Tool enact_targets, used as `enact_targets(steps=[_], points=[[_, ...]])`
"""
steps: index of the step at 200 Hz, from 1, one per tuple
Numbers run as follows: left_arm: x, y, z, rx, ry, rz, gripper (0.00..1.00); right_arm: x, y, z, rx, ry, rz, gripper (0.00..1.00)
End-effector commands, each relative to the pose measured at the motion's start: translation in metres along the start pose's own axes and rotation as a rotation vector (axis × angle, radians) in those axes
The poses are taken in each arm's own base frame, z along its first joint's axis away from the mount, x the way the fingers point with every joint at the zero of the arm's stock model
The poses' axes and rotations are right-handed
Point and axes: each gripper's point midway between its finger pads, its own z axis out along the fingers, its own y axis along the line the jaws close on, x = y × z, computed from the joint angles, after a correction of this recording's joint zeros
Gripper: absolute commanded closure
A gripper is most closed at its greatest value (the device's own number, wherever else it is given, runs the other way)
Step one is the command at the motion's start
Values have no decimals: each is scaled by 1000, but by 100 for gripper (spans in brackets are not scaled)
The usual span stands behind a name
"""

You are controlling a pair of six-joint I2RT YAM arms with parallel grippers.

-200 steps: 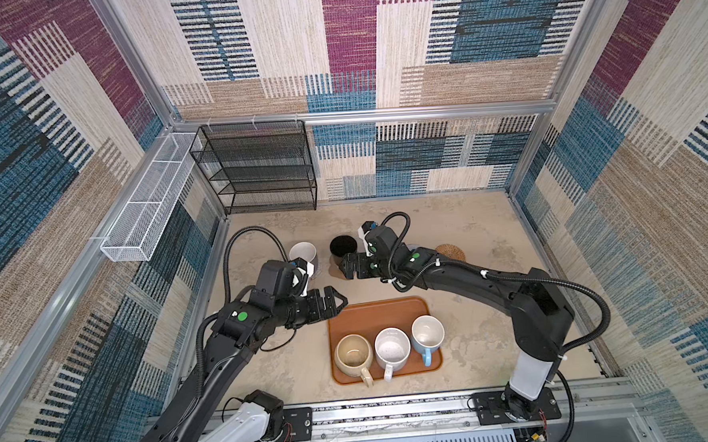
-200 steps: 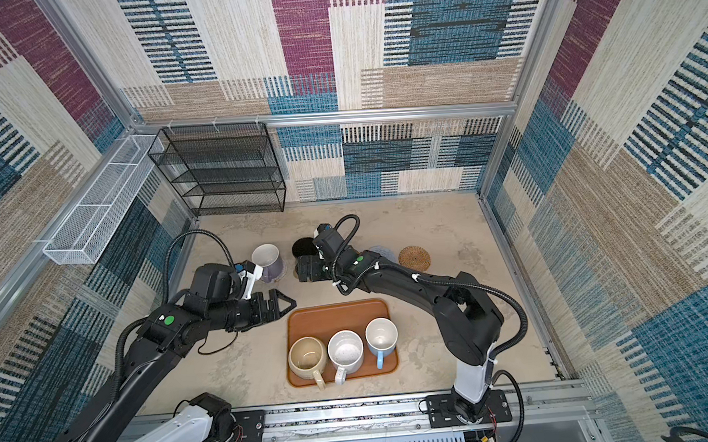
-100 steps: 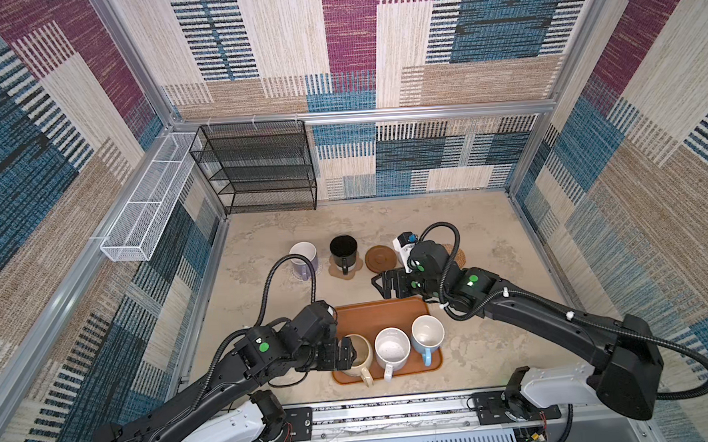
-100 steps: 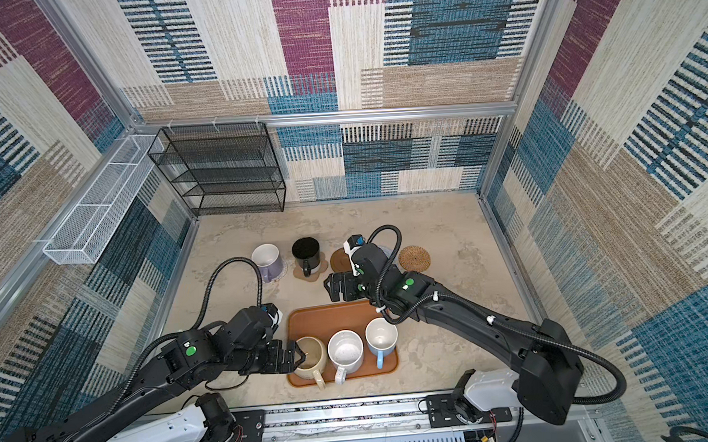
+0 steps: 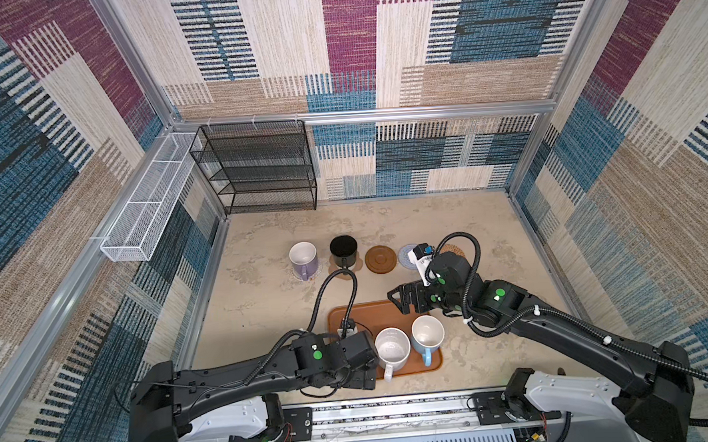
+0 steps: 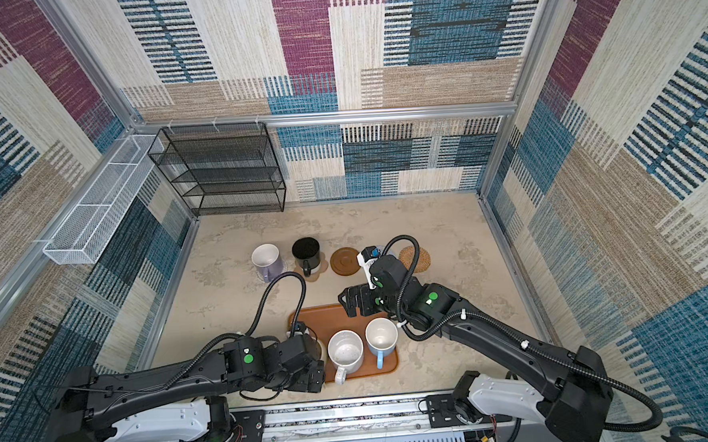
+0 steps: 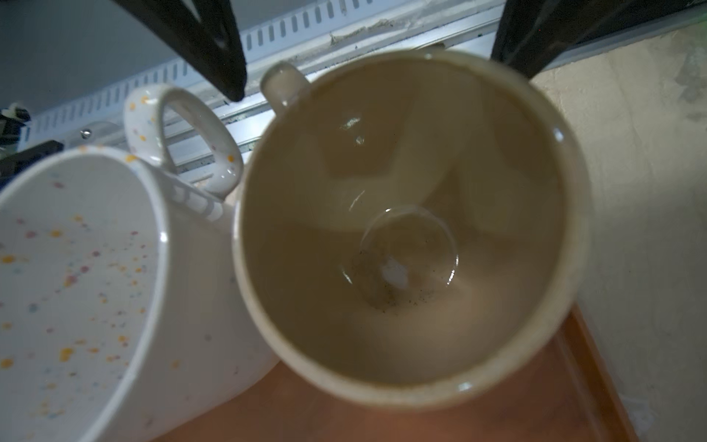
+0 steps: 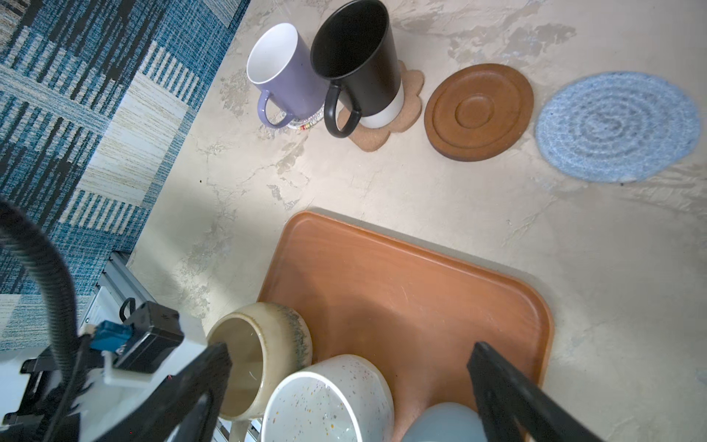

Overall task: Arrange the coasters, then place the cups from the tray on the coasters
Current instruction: 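Lower the left gripper and grasp the beige glazed mug rim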

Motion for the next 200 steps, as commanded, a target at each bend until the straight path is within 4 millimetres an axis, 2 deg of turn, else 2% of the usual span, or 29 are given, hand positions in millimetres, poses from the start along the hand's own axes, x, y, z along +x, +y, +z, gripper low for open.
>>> enact_targets(steps=[1, 20, 36, 55, 70, 83, 110, 122, 157, 184, 200], points=[[-7, 7, 5, -56, -42, -46, 0, -2, 3, -2, -18, -9, 7, 1], [-8, 10, 5, -66, -50, -49, 3, 1, 2, -1, -16, -4, 11, 0], [-9, 16, 2, -86, -63, -47, 10, 1, 2, -1, -17, -4, 13, 0], [-10, 18, 2, -87, -71, -39, 24, 2, 2, -1, -22, -6, 16, 0], [-9, 16, 4, -76, -71, -36, 41, 1, 3, 0, -25, -8, 19, 0], [-9, 17, 6, -82, -68, -34, 49, 1, 4, 0, -32, -8, 21, 0], [-10, 16, 7, -92, -67, -25, 52, 1, 6, 0, -45, -7, 20, 0], [-12, 17, 9, -109, -74, -16, 61, 1, 6, 2, -42, -6, 20, 0], [-15, 18, 15, -166, -73, 9, 68, 2, 5, 6, -42, 2, 19, 1], [-17, 19, 15, -172, -82, 8, 78, 2, 5, 5, -41, -3, 17, 0], [-19, 22, 14, -178, -97, 6, 88, 4, 6, 6, -53, -1, 17, 0]])
